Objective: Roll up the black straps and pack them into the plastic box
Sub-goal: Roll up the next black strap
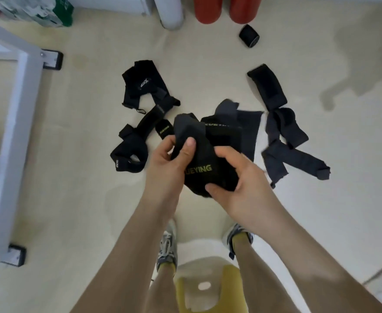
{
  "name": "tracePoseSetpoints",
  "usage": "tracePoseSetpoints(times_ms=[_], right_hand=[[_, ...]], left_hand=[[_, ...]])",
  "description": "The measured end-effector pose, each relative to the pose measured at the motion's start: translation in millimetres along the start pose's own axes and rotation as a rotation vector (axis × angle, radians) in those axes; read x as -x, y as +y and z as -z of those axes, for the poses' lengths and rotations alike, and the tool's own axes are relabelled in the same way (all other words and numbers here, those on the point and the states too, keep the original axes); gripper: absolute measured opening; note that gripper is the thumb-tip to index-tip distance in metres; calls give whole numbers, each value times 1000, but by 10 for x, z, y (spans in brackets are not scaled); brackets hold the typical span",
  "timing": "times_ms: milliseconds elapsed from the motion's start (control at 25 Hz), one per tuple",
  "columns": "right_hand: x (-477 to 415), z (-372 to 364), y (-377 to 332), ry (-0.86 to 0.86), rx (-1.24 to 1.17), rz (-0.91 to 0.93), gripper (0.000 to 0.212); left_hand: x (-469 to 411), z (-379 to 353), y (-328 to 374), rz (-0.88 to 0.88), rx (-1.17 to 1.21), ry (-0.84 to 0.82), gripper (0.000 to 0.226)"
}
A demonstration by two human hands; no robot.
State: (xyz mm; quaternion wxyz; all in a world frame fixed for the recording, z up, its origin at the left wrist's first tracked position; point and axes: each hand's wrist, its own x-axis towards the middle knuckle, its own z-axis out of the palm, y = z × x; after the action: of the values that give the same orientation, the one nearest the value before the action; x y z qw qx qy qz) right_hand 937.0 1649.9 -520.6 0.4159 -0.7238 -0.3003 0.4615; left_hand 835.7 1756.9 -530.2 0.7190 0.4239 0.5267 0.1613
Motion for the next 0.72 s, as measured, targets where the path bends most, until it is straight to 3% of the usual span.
tracePoseSetpoints(times_ms=[80,160,240,360,520,720], right_hand=[[195,-96,-120,-6,-391,-145,61],[286,-202,-155,121,-959,-380,64],[299,-290,-82,242,-1182,-469,56],[381,-608,-30,298,-1117,-433,49],[705,-1141,-5,190,-940,-336,28],[921,-1497,248,425,-824,-313,13]], left_hand=[[140,100,21,-81,-18,41,8],[325,312,7,-99,-33,-65,10],[521,584,-86,-35,-23,-212,14],[760,1006,-373,35,-96,-273,10],[923,1501,-812,-9,-87,-101,12],[1021,1809,-1258,14,25,-7,13]])
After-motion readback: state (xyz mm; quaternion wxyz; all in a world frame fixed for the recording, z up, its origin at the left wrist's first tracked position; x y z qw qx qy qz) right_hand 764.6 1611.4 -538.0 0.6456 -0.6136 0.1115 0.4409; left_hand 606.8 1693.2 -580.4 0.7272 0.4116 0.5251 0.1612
